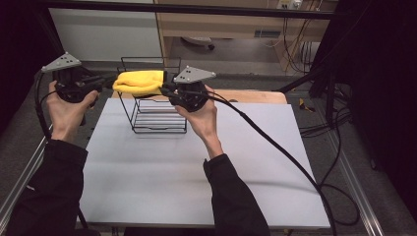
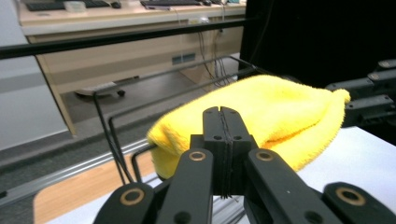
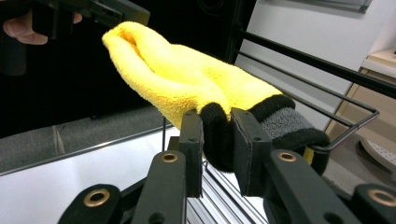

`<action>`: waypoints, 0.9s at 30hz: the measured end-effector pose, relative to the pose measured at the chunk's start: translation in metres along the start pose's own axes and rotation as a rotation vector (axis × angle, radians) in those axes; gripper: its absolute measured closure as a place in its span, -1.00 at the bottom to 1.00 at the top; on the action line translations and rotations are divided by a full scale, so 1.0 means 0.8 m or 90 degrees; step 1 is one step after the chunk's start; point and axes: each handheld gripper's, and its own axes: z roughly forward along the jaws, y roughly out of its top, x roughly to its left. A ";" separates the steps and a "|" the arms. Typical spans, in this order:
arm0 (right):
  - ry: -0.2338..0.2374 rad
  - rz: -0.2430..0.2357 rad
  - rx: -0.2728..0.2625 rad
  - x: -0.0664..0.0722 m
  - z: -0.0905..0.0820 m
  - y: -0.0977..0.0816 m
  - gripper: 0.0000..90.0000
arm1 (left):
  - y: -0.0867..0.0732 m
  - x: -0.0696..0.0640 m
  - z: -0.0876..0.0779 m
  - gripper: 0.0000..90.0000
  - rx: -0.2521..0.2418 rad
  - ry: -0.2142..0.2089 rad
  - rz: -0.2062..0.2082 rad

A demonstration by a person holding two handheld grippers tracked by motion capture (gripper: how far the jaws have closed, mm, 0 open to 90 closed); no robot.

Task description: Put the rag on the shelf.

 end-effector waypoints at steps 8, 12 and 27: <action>0.006 0.003 0.022 0.002 0.001 -0.005 0.42 | -0.024 -0.002 0.007 1.00 0.016 -0.021 0.005; 0.003 0.010 0.025 0.003 -0.003 -0.002 0.10 | -0.030 -0.002 0.011 1.00 0.026 -0.020 0.013; 0.029 0.088 0.073 -0.007 0.022 -0.018 1.00 | -0.059 -0.006 0.039 1.00 0.071 -0.004 0.041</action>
